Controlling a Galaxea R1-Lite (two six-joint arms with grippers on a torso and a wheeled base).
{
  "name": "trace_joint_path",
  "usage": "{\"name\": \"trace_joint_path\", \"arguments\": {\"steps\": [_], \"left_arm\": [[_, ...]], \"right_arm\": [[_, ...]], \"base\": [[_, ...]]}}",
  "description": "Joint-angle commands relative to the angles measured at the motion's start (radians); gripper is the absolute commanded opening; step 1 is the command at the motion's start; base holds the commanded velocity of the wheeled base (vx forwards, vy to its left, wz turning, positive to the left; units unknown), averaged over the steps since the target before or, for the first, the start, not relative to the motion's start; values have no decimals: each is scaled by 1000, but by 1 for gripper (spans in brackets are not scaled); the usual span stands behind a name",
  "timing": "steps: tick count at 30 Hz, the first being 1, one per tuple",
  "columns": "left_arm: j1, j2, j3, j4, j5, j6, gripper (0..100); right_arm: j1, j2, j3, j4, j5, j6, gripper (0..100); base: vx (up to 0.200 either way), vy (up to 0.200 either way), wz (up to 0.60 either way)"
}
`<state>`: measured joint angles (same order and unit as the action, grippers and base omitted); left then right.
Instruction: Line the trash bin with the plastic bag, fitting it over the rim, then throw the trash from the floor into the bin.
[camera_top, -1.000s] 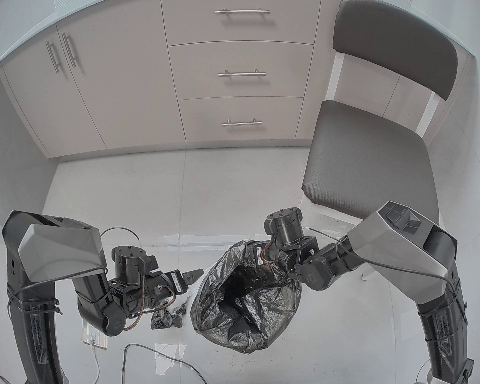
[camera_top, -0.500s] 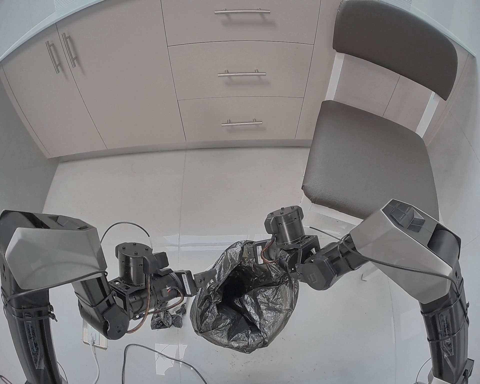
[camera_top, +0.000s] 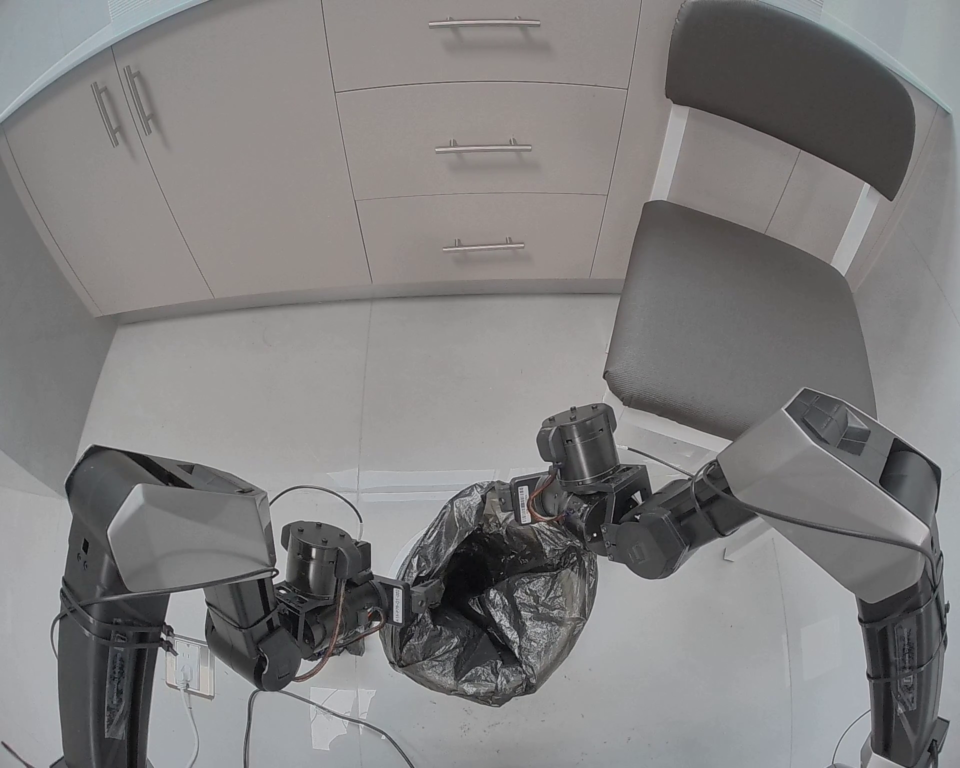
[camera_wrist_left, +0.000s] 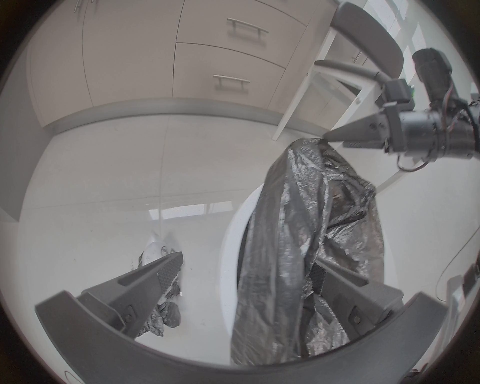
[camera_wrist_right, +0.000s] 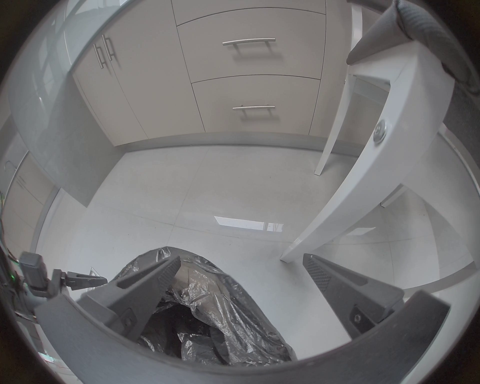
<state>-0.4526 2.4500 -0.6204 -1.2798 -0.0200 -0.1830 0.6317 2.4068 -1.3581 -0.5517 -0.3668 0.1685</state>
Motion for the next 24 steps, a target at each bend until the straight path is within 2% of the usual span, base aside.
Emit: {"name": "trace_joint_path", "arguments": {"steps": [1,2,3,11,24], "left_arm": [[8,40,-12,-1,32,4,100],[8,40,-12,-1,32,4,100],[11,27,-13,-6,87,5,100],[5,-54,22,-10,158,4,100],[43,-49,19,-13,167,4,100]], "right_arm": [[0,-26,10,-1,0,2,100],[0,-26,10,-1,0,2,100],[0,-25,10,-2,0,2,100],[2,-17,10,-2,0,2,100],[3,-12,10,-2,0,0,100]], "base": [[0,0,0],[0,0,0],[0,0,0],[0,0,0],[0,0,0]]}}
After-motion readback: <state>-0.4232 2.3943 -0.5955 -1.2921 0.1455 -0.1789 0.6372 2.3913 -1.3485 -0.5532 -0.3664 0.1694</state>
